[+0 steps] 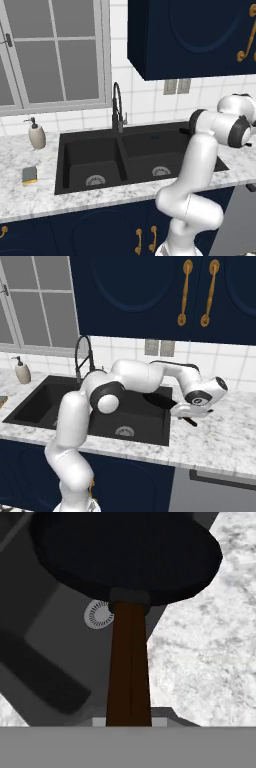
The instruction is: Pick the pan and sponge and place them into the sink. Then turn on the water.
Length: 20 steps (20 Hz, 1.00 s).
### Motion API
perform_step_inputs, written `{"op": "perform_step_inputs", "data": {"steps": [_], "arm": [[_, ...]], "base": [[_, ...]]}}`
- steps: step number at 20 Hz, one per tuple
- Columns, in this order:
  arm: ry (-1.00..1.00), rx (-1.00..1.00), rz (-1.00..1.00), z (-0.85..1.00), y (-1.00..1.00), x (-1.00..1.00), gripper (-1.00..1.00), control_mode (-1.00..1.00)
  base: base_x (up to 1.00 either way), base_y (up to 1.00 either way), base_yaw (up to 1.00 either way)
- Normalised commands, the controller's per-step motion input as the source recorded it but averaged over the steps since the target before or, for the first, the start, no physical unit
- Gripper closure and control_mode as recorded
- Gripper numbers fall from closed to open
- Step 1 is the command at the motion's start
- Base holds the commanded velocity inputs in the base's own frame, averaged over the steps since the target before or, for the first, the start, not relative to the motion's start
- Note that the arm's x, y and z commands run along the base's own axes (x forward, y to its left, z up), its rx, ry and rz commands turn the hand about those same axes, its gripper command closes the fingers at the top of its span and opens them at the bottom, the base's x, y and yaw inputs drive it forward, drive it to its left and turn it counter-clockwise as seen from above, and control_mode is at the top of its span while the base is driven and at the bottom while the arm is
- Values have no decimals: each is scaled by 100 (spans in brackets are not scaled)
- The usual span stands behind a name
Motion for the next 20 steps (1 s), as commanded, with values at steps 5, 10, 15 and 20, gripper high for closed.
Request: {"op": "perform_step_inputs", "data": {"steps": [5, 10, 15, 20], "arm": [[-35, 0, 0, 1, 85, 0, 100, -100], [-4, 0, 6, 0, 80, 7, 100, -100], [21, 0, 20, 0, 53, 36, 100, -100], [18, -1, 30, 0, 13, 53, 100, -100]], "base": [[0, 0, 0], [0, 0, 0], [0, 0, 0], [0, 0, 0]]}}
